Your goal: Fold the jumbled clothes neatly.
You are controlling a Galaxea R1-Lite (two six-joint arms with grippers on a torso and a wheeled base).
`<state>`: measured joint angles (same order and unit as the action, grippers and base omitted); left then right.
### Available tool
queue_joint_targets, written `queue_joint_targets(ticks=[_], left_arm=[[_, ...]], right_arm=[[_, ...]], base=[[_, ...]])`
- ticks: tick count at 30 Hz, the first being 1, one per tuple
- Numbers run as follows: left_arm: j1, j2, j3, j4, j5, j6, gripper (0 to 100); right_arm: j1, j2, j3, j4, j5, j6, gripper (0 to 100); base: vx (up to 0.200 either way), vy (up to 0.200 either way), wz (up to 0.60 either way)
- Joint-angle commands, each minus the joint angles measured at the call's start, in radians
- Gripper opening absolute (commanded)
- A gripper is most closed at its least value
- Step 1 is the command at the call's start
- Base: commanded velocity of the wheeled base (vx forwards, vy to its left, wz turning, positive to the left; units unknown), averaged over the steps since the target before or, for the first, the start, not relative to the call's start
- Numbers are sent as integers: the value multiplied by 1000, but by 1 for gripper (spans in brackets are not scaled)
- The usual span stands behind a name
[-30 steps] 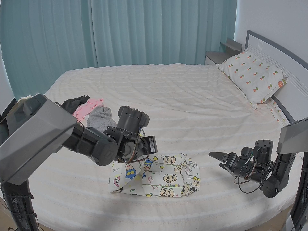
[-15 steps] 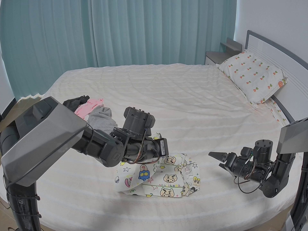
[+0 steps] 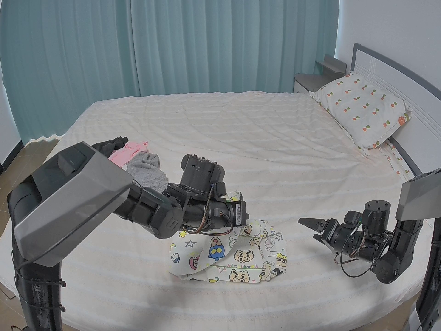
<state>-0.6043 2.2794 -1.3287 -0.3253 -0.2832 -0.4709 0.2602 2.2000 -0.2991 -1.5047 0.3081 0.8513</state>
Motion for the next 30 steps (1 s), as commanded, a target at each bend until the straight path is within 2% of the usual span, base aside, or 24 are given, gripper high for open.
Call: queue_joint_targets(ticks=[1,6,11,12,25,30], left_arm=[[-5,61,-78,25,2,11,0],[-5,58,-102,104,4,15,0],[-5,60,-102,106,2,18,0],[-5,60,-102,106,2,18,100],[-5,58,-102,109,22,-17,100],[24,5,-83,147,58,-120,100]], right_arm=[[-1,1,0,0,0,0,100],[-1,6,-5,0,0,0,100],[-3,6,-3,0,0,0,100],[-3,6,-3,0,0,0,100],[-1,9,-3,0,2,0,100],[-1,14,0,0,2,0,100]], base=[[0,0,0],[0,0,0],[0,0,0],[0,0,0],[0,0,0],[0,0,0]])
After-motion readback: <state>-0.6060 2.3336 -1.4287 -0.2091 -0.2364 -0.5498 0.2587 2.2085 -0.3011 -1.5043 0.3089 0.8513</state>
